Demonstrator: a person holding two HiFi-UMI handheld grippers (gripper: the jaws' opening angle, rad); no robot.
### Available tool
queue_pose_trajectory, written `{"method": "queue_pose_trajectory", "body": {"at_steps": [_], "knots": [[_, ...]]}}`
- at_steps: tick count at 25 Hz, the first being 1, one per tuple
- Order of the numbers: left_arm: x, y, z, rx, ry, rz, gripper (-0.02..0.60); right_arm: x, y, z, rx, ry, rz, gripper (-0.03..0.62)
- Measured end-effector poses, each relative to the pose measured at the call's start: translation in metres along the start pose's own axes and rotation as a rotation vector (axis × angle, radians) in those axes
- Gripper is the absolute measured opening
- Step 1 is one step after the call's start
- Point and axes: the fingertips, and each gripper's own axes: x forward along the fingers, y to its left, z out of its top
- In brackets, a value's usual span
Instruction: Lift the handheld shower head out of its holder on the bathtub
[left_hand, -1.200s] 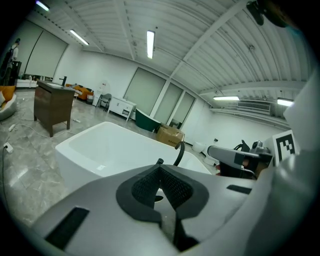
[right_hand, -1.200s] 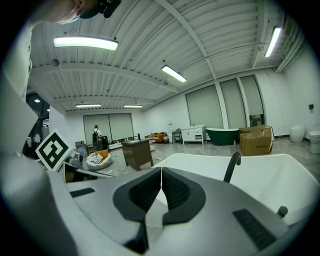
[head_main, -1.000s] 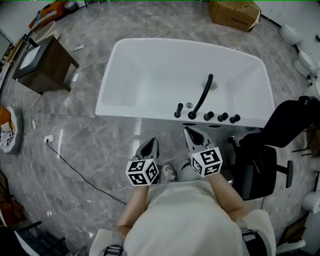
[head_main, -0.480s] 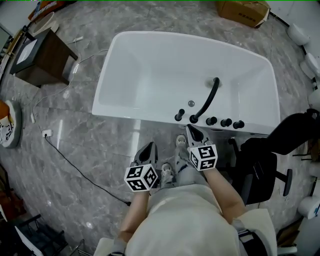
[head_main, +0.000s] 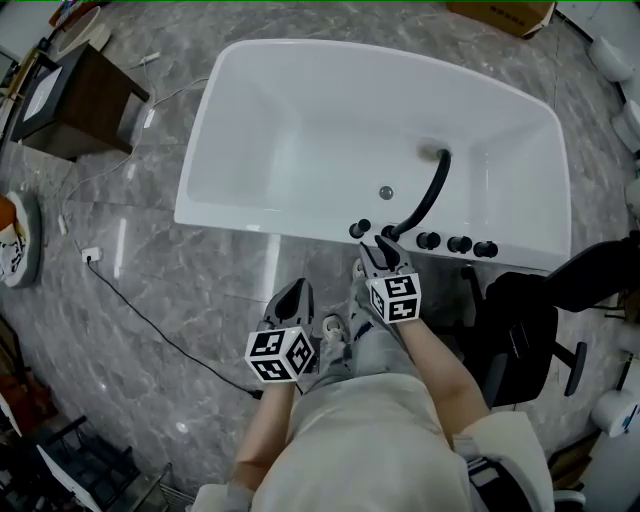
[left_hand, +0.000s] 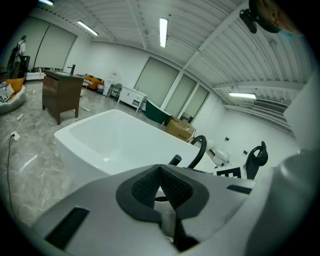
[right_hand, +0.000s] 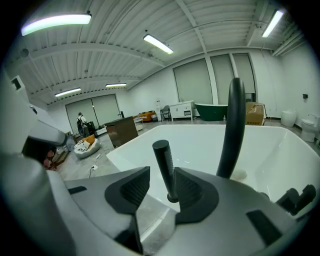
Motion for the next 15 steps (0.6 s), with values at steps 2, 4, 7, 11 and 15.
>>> {"method": "queue_pose_trajectory", "body": {"at_steps": [2,4,7,11,15], "knots": [[0.006,-0.001,-0.003,-0.009,0.005,0.001,0.020,0.014,-0.006,-0.009,-0.006,0.027,-0.003,0.173],[0.011,0.000,-0.004,-0.010,0.011,0.001,0.020,0.028,-0.009,-0.018,-0.015,0.052,-0.003,0.185],[0.016,0.002,-0.006,-0.009,0.023,0.003,0.020,0.048,-0.009,-0.030,-0.032,0.100,0.006,0.190],[0.019,0.008,-0.006,-0.014,0.032,0.020,0.020,0.068,-0.009,-0.045,-0.070,0.160,0.006,0.190],[0.020,0.013,-0.006,-0.022,0.034,0.036,0.020,0.079,-0.014,-0.054,-0.090,0.196,0.001,0.190]]}}
